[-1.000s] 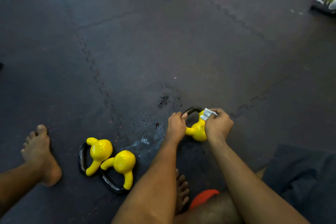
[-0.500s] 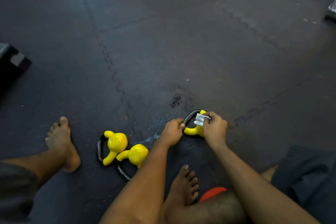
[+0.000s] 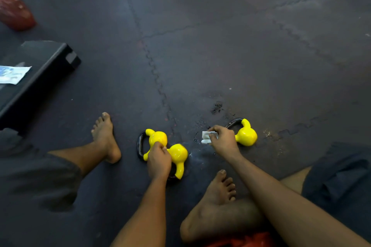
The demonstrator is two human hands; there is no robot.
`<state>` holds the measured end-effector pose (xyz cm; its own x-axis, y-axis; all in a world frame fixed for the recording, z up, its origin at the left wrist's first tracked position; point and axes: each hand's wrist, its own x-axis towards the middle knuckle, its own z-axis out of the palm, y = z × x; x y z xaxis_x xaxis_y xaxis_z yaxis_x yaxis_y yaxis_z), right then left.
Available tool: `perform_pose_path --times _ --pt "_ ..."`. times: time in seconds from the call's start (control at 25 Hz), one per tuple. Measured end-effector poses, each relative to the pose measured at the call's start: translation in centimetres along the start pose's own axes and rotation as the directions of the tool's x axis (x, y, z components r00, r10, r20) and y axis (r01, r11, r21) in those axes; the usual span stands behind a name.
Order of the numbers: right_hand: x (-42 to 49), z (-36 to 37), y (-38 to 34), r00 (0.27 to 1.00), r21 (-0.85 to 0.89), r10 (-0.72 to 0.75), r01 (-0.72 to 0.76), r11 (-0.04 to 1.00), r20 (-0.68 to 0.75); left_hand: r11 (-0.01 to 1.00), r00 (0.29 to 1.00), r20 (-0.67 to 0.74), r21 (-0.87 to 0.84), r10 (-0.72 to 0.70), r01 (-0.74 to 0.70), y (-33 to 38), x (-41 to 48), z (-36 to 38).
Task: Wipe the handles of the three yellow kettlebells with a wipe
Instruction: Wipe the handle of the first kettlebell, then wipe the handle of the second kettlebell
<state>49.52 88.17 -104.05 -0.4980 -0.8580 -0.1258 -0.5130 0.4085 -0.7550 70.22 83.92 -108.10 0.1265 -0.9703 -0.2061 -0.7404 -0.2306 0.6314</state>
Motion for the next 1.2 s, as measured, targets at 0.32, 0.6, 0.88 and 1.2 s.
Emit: perform_pose_path --times 0.32,0.6,0.88,1.2 --pt "-2.0 3.9 -0.8 0.977 -0.083 -0.105 0.122 0.989 0.184 0.893 0.879 0.161 0.071 -0.449 0.444 -3.3 -0.5 0.6" --pt "-1.2 4.5 0.5 0.981 -0.115 -0.094 0.115 0.987 0.171 0.888 0.876 0.15 0.062 -0.459 0.455 -3.2 0.0 1.3" --pt "-1.2 2.5 1.2 0.996 -0.008 -0.025 0.026 1.0 0.085 0.981 0.984 0.015 -0.079 -0.178 0.179 -0.4 -2.5 0.9" --pt "-1.1 1.0 4.7 0.997 0.148 0.079 -0.079 0.986 0.003 0.958 0.934 0.236 -0.167 0.267 -0.232 3.0 -0.3 1.9"
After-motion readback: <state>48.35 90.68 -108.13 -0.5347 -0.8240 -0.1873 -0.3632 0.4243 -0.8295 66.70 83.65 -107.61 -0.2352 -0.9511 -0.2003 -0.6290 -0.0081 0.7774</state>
